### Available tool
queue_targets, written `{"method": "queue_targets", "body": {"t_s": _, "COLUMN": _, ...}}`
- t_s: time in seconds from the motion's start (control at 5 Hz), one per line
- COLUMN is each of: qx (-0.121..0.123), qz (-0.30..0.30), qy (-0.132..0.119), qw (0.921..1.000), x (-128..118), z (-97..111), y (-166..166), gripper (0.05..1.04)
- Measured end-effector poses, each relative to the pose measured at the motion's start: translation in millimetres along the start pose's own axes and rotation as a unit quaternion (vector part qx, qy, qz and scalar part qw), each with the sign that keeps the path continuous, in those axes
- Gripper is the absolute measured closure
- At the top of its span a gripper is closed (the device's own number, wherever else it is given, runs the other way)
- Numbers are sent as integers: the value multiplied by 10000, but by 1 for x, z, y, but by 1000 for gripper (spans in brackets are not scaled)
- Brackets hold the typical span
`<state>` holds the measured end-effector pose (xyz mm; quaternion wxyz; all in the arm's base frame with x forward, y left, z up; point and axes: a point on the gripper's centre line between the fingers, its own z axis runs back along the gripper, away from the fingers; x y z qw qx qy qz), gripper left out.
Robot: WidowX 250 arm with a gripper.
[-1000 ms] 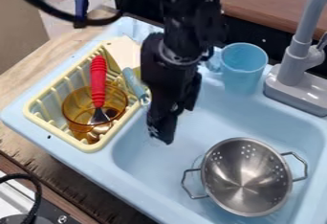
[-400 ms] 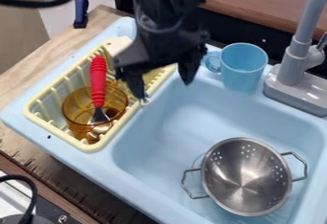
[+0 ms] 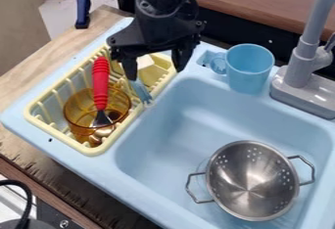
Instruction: Move the silver drainer to the right side of the sink
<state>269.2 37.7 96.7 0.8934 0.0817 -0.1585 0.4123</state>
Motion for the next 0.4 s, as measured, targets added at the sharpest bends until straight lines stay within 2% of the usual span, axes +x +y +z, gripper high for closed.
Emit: {"method": "queue_targets", "body": {"t_s": 0.4, "qx": -141, "qz": 81, "qy": 154, "qw": 9997, "x": 26, "z": -11, "y": -11, "gripper": 85}}
